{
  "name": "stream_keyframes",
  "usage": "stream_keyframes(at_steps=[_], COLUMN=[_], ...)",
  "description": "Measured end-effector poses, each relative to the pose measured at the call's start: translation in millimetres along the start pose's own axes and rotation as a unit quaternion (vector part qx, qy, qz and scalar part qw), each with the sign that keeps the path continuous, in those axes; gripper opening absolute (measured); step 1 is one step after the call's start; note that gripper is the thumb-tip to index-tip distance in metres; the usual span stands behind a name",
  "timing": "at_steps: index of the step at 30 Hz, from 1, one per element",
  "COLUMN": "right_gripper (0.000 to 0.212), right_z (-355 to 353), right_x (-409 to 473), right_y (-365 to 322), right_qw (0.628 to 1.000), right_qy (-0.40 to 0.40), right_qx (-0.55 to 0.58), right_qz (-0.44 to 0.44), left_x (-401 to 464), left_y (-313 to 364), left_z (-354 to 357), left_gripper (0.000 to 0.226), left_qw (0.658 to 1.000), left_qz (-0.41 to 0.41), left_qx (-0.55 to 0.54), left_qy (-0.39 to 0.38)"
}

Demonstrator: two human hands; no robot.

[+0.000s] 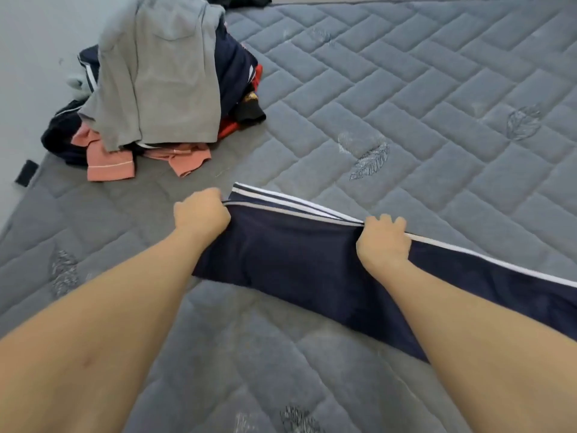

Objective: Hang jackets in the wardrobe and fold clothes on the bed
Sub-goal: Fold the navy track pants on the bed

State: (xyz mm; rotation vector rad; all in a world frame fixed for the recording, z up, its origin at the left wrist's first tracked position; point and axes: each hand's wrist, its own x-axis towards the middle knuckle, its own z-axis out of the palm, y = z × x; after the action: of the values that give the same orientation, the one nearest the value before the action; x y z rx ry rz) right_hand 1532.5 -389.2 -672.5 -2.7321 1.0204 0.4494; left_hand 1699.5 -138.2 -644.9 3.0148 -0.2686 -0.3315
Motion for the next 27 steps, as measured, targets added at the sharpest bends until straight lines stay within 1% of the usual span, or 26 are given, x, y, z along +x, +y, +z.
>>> stream_keyframes(at_steps=[1,2,3,4,5,6,7,8,9,10,12,14,16,18,21,23,25,27], right_gripper=[0.033,0.04,0.051,0.061,0.068,0.07,0.069,0.067,0.065,0.063,0.057,0.039,0.022,0.018,0.019,0.018,0.017,0.017], right_z=[4.5,10.5,18.9,29.9,42.6,56.4,68.9,78.1,82.9,84.1,78.8,69.7,63.4,60.0,55.9,54.6,54.1,53.4], right_x=[4.0,5.3,4.0,0.8,-3.7,-8.8,-13.0,-14.7,-12.8,-8.4,5.9,22.8,34.5,40.3,45.0,49.8,53.2,56.0], right_y=[-5.5,-10.4,-14.7,-18.3,-21.5,-24.1,-25.8,-27.4,-28.7,-29.6,-29.3,-27.2,-25.4,-21.1,-12.4,-7.7,-5.7,-6.0], right_qw=[0.999,0.998,0.997,0.998,0.999,1.0,0.999,0.998,0.998,0.999,0.996,0.994,0.992,0.99,0.987,0.986,0.986,0.985], right_qy=[0.014,0.024,0.025,0.018,0.009,-0.001,-0.009,-0.01,0.006,0.033,0.085,0.107,0.12,0.133,0.158,0.158,0.161,0.171], right_qx=[0.022,0.042,0.052,0.048,0.03,0.004,-0.02,-0.033,-0.034,-0.025,0.001,0.006,-0.025,-0.036,0.023,0.043,0.036,0.029], right_qz=[0.02,0.039,0.049,0.044,0.025,-0.004,-0.03,-0.044,-0.045,-0.034,-0.004,0.0,-0.022,-0.041,0.011,0.038,0.029,0.013], left_x=[13.0,22.3,27.8,29.1,26.8,21.5,14.0,6.9,3.0,2.5,8.0,16.1,22.3,26.9,33.3,35.1,34.8,35.9], left_y=[0.1,-0.1,-1.1,-3.3,-5.9,-8.1,-9.5,-11.0,-12.2,-12.7,-12.0,-9.4,-4.1,0.2,2.6,1.5,-2.0,-6.5], left_z=[6.8,15.6,25.5,37.5,51.6,65.8,78.1,86.8,91.8,93.6,90.4,83.5,77.5,76.1,80.6,85.1,89.0,90.6], left_gripper=[0.013,0.019,0.032,0.046,0.057,0.062,0.063,0.06,0.054,0.046,0.031,0.02,0.017,0.017,0.018,0.024,0.031,0.034], left_qw=[0.998,0.988,0.972,0.955,0.947,0.955,0.968,0.98,0.988,0.992,0.988,0.976,0.965,0.958,0.953,0.964,0.977,0.985], left_qz=[-0.016,-0.043,-0.08,-0.123,-0.16,-0.178,-0.172,-0.149,-0.118,-0.093,-0.068,-0.055,-0.032,-0.015,-0.032,-0.058,-0.073,-0.079], left_qx=[-0.058,-0.138,-0.218,-0.27,-0.277,-0.235,-0.173,-0.12,-0.091,-0.087,-0.126,-0.181,-0.219,-0.249,-0.271,-0.248,-0.197,-0.156], left_qy=[0.033,0.051,0.045,0.025,-0.007,-0.04,-0.058,-0.053,-0.029,0.0,0.056,0.109,0.138,0.144,0.129,0.081,0.031,0.0])
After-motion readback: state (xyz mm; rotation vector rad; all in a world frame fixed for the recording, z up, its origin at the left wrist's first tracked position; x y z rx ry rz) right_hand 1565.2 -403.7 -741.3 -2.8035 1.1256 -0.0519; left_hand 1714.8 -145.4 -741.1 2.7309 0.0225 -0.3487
